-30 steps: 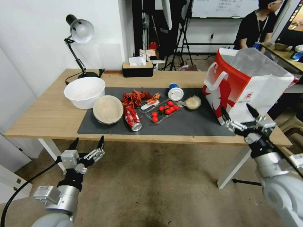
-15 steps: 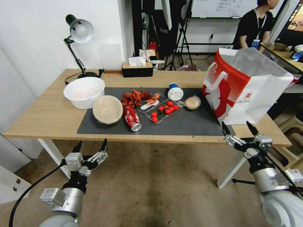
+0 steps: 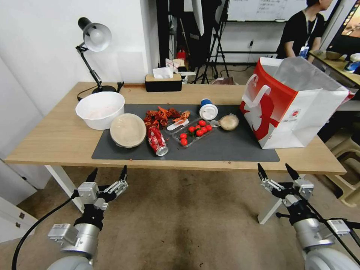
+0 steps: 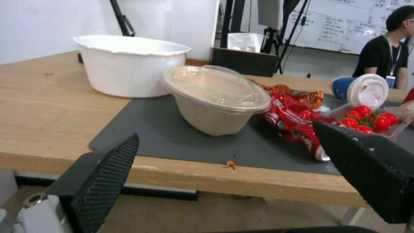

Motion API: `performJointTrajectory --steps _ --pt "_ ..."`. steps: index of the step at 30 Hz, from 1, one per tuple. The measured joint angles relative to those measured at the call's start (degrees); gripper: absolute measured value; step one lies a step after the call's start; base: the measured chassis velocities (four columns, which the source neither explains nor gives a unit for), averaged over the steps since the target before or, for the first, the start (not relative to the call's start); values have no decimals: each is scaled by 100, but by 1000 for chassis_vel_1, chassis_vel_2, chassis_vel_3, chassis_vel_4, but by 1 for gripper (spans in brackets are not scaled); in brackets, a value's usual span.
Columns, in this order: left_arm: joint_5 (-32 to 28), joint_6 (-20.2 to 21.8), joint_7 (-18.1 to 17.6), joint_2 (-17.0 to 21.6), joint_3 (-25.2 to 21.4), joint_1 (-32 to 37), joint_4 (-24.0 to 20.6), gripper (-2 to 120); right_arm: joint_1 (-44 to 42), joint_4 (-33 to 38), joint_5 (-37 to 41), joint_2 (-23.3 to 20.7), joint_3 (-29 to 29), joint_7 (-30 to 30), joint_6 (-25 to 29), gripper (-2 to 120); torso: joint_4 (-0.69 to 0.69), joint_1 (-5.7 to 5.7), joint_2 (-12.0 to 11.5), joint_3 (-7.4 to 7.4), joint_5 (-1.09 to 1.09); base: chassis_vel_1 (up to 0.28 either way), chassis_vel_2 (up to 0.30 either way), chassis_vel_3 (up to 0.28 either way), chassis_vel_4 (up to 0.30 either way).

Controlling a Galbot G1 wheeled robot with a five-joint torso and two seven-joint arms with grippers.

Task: Pick up the trash from the table and place it into the takeout bag.

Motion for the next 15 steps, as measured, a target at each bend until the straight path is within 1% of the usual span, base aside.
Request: performJointTrajectory --steps 6,15 --pt "23 -27 20 -38 16 -10 46 100 -153 -49 -150 185 -69 -35 62 100 0 0 0 0 0 0 0 0 0" --pt "58 -63 31 -75 10 38 31 100 -188 -68 -234 300 -135 -48 77 100 0 0 0 1 0 0 0 0 0"
